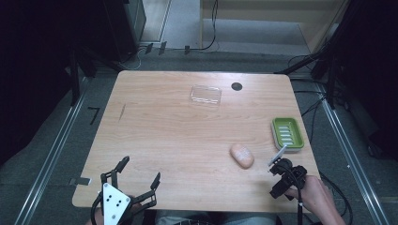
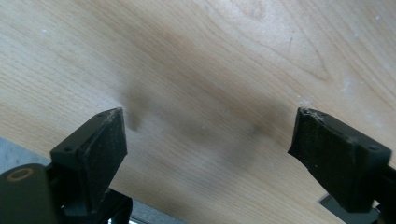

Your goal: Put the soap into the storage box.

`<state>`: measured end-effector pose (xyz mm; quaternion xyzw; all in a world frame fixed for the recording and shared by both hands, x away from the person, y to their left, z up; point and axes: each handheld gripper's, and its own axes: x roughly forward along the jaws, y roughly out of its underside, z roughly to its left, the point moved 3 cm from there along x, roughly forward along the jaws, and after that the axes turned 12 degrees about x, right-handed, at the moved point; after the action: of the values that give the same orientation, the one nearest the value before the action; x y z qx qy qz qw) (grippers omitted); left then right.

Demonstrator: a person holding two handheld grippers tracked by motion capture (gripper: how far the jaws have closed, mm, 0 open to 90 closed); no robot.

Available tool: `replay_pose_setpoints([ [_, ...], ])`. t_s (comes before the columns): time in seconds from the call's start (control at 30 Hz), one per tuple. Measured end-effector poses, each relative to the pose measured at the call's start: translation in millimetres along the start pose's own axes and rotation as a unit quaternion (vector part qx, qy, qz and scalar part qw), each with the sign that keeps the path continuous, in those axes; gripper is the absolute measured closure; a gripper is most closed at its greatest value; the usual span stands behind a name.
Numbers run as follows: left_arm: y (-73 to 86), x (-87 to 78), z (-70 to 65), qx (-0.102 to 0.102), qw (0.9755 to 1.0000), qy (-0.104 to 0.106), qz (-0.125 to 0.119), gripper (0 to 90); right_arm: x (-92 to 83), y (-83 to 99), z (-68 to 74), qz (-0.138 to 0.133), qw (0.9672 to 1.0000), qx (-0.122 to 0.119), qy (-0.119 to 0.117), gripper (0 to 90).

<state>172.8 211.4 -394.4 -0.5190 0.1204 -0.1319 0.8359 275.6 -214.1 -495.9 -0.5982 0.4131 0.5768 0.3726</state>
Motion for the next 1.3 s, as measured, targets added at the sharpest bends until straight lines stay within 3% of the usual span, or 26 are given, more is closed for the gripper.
replay_pose_setpoints([
  [0.27,-0.7,3.5,-2.3,0.003,0.9999,0.012,0.001,9.9,-3.1,0.0,1.2,-0.002,1.0000,-0.003,-0.001,11.8],
  [0.37,-0.9,2.4,-1.3,-0.003,1.0000,0.005,0.002,9.9,-6.4,-2.4,2.4,-0.011,0.9999,-0.007,0.004,11.8],
  [0.57,-2.1,3.4,-3.9,0.004,0.9999,0.011,0.001,9.9,-11.8,-8.7,6.8,-0.023,0.9995,-0.023,0.005,11.3],
  [1.3,-2.0,6.7,-3.2,-0.004,0.9999,0.014,-0.004,9.9,-24.8,-35.4,27.5,-0.033,0.9980,-0.053,0.002,8.1],
])
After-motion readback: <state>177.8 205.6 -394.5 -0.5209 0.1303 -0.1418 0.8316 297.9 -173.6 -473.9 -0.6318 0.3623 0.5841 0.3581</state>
